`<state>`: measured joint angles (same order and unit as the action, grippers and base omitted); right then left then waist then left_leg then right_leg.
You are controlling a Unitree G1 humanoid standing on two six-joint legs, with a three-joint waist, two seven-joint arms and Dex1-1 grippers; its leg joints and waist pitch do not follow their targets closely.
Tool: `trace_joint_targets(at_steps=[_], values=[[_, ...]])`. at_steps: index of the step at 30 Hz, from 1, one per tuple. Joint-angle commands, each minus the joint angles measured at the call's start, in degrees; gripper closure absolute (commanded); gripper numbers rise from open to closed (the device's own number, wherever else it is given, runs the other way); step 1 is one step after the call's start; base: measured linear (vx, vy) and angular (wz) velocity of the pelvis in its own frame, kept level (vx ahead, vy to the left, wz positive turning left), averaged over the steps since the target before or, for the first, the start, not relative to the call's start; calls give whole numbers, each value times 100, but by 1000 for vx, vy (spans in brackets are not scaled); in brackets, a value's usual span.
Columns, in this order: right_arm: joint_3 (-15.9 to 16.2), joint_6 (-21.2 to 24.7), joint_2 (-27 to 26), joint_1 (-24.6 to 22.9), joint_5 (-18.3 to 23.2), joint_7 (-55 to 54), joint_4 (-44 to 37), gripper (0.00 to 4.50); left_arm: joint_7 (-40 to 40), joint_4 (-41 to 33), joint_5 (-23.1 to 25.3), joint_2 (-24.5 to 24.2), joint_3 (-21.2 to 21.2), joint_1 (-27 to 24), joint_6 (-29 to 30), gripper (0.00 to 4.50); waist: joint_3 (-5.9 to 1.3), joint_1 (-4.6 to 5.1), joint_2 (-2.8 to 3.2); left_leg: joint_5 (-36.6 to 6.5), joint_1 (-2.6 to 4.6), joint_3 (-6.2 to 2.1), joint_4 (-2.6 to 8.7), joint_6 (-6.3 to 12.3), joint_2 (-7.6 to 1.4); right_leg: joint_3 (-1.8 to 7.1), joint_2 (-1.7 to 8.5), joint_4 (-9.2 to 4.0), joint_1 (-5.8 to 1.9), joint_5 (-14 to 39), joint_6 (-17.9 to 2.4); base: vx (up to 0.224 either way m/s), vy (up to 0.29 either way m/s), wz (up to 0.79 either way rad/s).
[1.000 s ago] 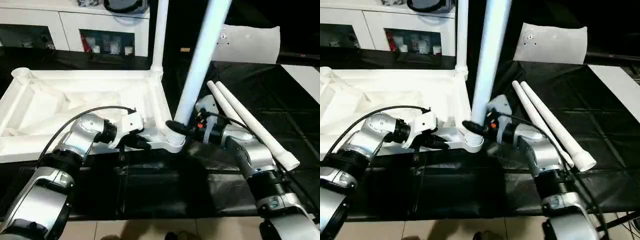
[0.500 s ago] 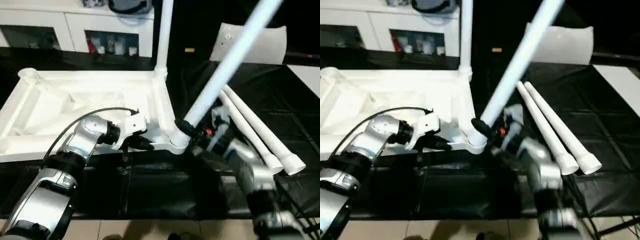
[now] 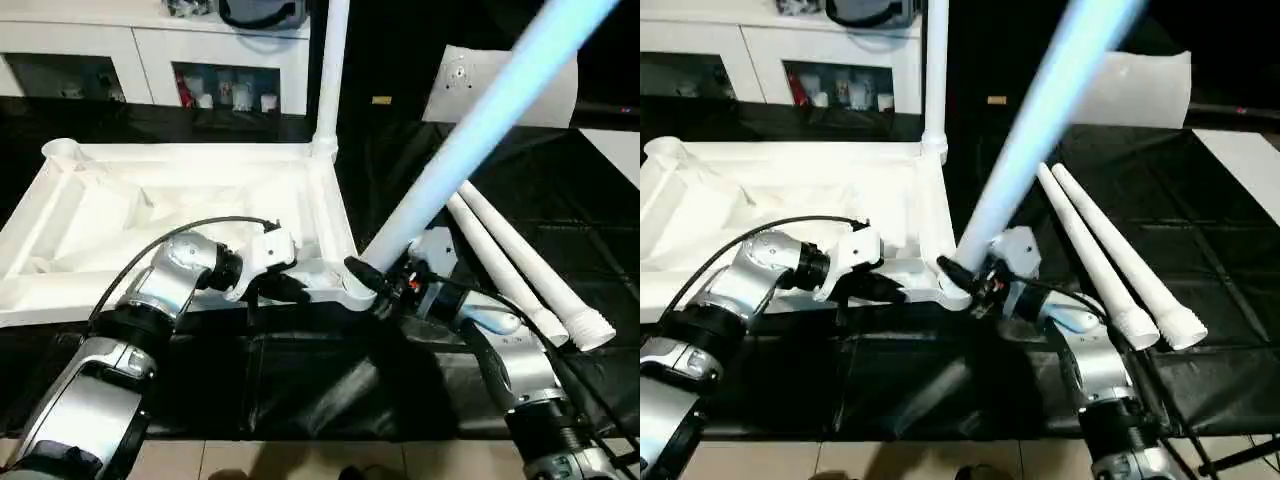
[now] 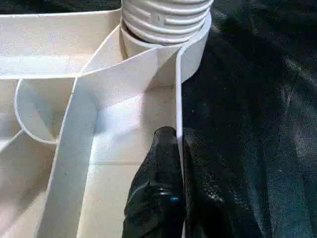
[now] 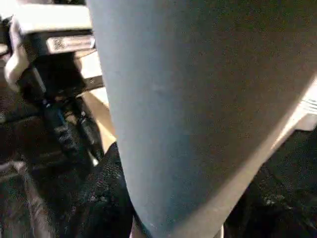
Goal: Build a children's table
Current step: Insert table leg to table base
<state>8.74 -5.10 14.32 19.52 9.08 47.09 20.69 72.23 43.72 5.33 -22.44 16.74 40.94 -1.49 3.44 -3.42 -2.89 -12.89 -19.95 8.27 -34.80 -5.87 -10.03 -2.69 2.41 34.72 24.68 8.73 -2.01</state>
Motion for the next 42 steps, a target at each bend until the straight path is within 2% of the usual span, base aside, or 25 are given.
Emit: trace_joint_targets(at_steps=[1,2,3,4,7,10,12,13,14,17,24,31,33,34,35,37,40,41,42], values=[[404,380,158,-114,-258,440,548,261,26,-186,-49,-153,-31,-55,-8,450,-289,10,-5,-721,-63,7,454,458,-230,272,505,-479,-419,1987,-917,0,0,0],[456,411,162,-32,-249,531,595,261,42,-214,-49,-169,-27,-74,-7,450,-278,17,-18,-725,-67,8,457,480,-227,271,506,-482,-417,2071,-896,0,0,0],[474,433,165,-8,-241,577,602,261,49,-232,-51,-177,-26,-85,-5,450,-282,13,-1,-722,-62,3,456,479,-232,274,517,-473,-420,2080,-898,0,0,0],[525,523,172,81,-189,765,634,261,93,-303,-56,-207,-16,-122,5,450,-251,29,-46,-715,-69,9,463,521,-233,273,509,-484,-401,2128,-873,0,0,0],[534,587,160,183,-108,968,712,261,210,-386,-62,-243,21,-152,-34,450,-241,49,-29,-668,-51,6,473,562,-244,281,517,-484,-391,2078,-878,0,0,0],[570,727,178,304,96,1454,780,261,549,-558,-134,-317,100,-171,-153,450,-195,80,-33,-669,-63,7,495,606,-245,276,504,-481,-384,1909,-950,0,0,0],[645,766,223,335,150,1717,771,261,733,-643,-151,-367,167,-155,-194,450,-137,91,19,-721,-47,0,521,620,-270,281,510,-484,-360,1759,-1038,0,0,0],[669,791,234,346,167,1800,765,261,811,-640,-145,-385,199,-135,-221,450,-144,104,-2,-714,-51,4,520,633,-271,279,501,-479,-372,1685,-1063,0,0,0],[715,815,255,339,187,1909,712,261,929,-653,-130,-423,251,-115,-256,450,-100,110,34,-726,-55,0,534,646,-268,279,498,-478,-357,1584,-1111,0,0,0],[787,851,284,311,191,2056,630,261,1046,-652,-91,-470,317,-98,-323,450,-84,121,22,-805,-36,4,543,647,-275,284,500,-491,-363,1591,-1150,0,0,0],[1040,859,338,164,94,2363,413,261,1154,-367,130,-543,469,76,-583,450,7,120,39,-870,-42,-1,585,576,-272,299,516,-539,-354,1938,-1059,0,0,0],[1099,869,315,119,49,2415,351,261,1060,-155,168,-543,469,192,-654,450,26,138,38,-954,-32,-14,623,558,-296,302,539,-565,-351,2165,-1039,0,0,0],[1119,857,307,119,13,2378,356,261,1064,-169,154,-545,464,179,-638,450,79,139,55,-1263,16,-22,668,516,-308,299,559,-635,-325,2707,-953,0,0,0],[1122,855,305,122,5,2369,360,261,1065,-172,153,-546,464,177,-637,450,87,147,34,-1347,29,-21,676,507,-299,300,561,-660,-329,2912,-894,0,0,0],[1128,857,297,131,-11,2354,369,261,1056,-176,145,-541,451,166,-623,450,83,134,41,-1383,56,-24,679,498,-300,308,581,-679,-323,3067,-855,0,0,0],[1118,858,264,169,-50,2279,419,261,1036,-204,118,-543,416,123,-594,450,52,139,28,-1230,41,-36,690,507,-319,322,595,-675,-339,3075,-828,0,0,0],[1042,952,200,227,-42,2122,479,261,959,-252,53,-557,328,74,-472,450,58,147,29,-1254,37,-38,701,499,-322,320,590,-672,-326,3104,-831,0,0,0],[1027,966,187,237,-39,2093,488,261,947,-266,40,-561,312,64,-449,450,37,146,33,-1255,42,-40,700,490,-323,319,593,-671,-334,3123,-829,0,0,0],[936,1065,113,288,-16,1914,536,261,860,-381,-57,-583,198,-6,-251,450,42,155,45,-1315,41,-46,705,442,-323,326,610,-682,-329,3301,-808,0,0,0]])
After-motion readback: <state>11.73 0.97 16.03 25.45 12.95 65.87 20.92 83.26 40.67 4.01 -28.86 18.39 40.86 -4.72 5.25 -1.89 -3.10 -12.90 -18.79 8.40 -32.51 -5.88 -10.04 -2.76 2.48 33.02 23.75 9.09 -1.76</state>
